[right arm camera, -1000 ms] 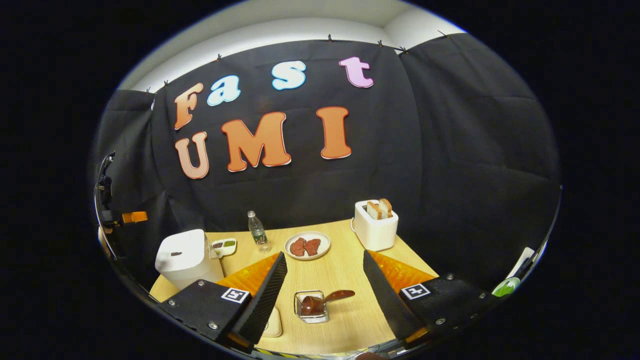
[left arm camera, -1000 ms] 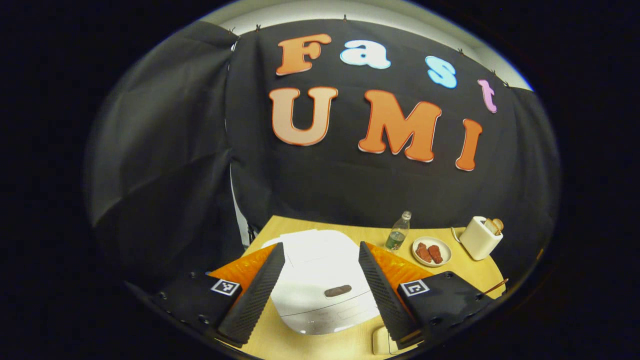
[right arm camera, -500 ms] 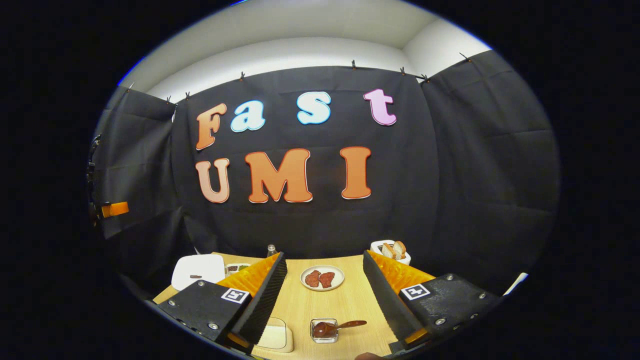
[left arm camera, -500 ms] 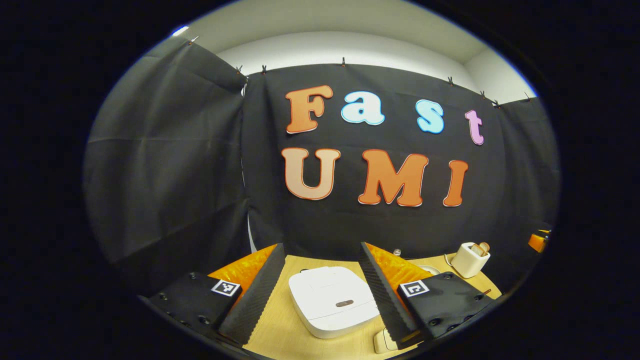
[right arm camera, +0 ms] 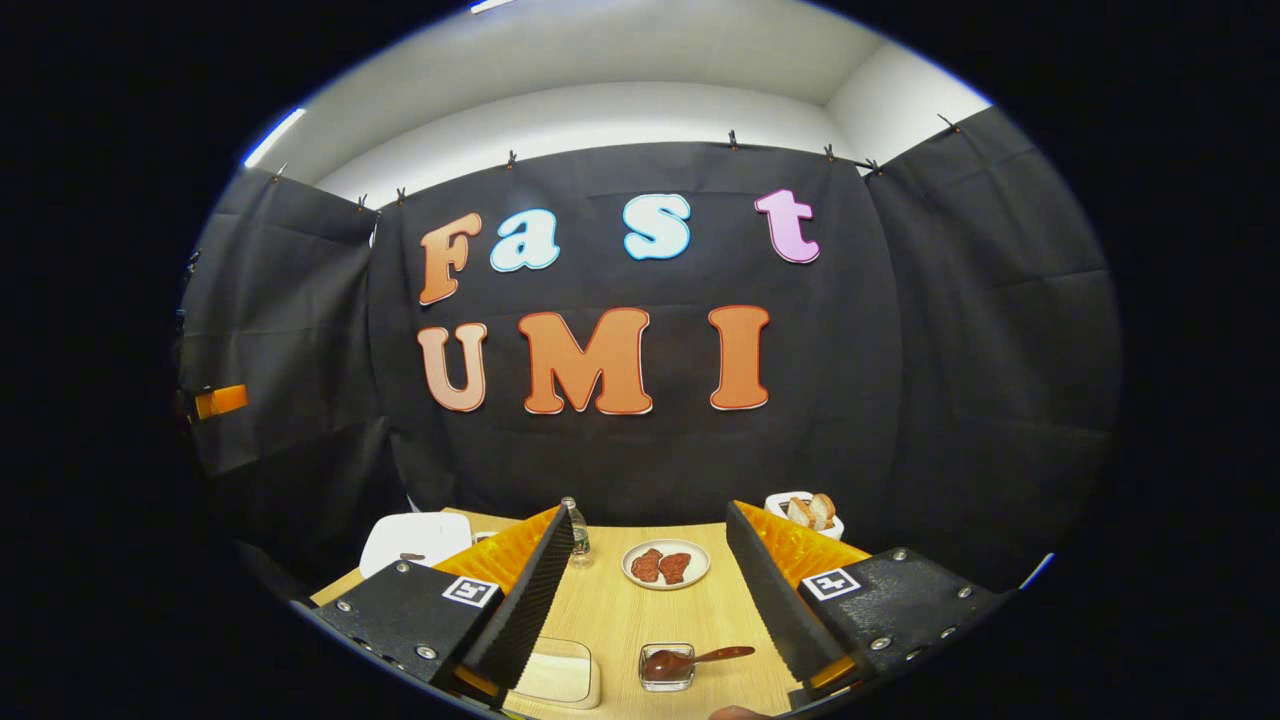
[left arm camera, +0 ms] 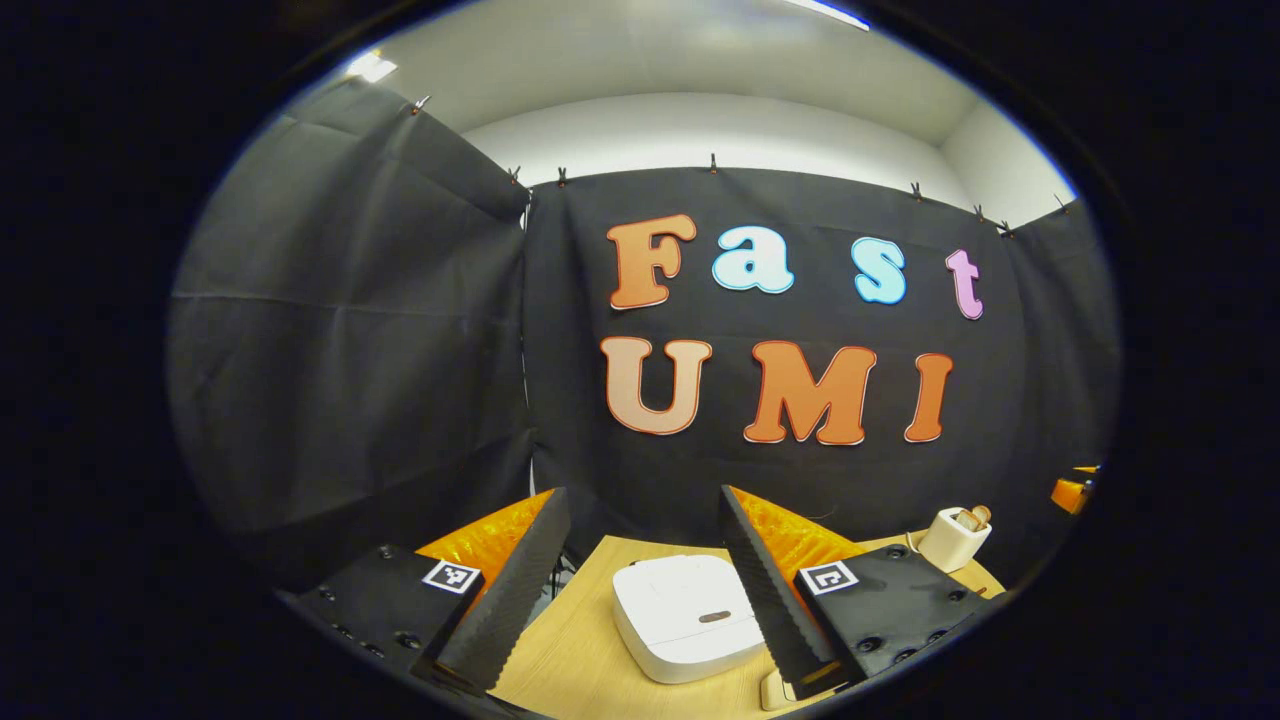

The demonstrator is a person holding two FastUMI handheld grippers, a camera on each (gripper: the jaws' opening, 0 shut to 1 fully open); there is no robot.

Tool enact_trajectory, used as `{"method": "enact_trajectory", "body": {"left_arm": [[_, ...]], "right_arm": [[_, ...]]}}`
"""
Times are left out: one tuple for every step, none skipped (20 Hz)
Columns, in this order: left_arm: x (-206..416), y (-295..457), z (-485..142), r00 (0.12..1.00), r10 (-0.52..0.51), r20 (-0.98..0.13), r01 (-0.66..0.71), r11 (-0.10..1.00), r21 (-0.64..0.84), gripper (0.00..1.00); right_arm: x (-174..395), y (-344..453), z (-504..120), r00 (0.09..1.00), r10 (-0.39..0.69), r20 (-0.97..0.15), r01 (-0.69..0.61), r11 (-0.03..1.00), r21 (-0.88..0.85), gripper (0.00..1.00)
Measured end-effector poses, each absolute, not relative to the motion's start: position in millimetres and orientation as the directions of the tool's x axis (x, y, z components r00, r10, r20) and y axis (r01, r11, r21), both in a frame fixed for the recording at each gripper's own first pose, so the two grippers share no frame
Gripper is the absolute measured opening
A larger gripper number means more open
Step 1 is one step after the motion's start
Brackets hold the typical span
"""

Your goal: Close the left gripper, press the button to open the rice cooker; take a wooden spoon from the chopstick holder with the right hand, scoop a spoonful of rice and pour it into the rice cooker, then put the wooden spoon back into the chopstick holder.

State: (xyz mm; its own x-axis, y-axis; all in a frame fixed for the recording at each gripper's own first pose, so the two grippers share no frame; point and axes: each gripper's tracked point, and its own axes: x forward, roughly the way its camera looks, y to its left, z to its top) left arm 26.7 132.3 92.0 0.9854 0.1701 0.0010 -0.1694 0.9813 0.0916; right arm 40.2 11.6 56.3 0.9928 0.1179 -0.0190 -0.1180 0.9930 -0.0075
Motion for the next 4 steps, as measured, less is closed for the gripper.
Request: {"method": "enact_trajectory", "body": {"left_arm": [[24.0, 134.6, 94.0, 0.984, 0.176, 0.004, -0.176, 0.980, 0.092, 1.00], [21.2, 136.3, 94.8, 0.983, 0.181, 0.007, -0.181, 0.979, 0.094, 1.00], [18.4, 137.3, 96.2, 0.983, 0.183, 0.012, -0.183, 0.979, 0.092, 1.00], [16.1, 137.5, 97.8, 0.983, 0.183, 0.015, -0.184, 0.979, 0.090, 1.00]], "right_arm": [[39.9, 13.9, 57.3, 0.993, 0.119, -0.015, -0.120, 0.993, -0.009, 0.95], [39.6, 15.3, 58.4, 0.993, 0.121, -0.013, -0.121, 0.993, -0.013, 0.95], [38.5, 17.0, 57.5, 0.992, 0.122, -0.012, -0.122, 0.992, -0.017, 0.95], [38.4, 18.4, 57.4, 0.992, 0.122, -0.012, -0.123, 0.992, -0.022, 0.95]]}}
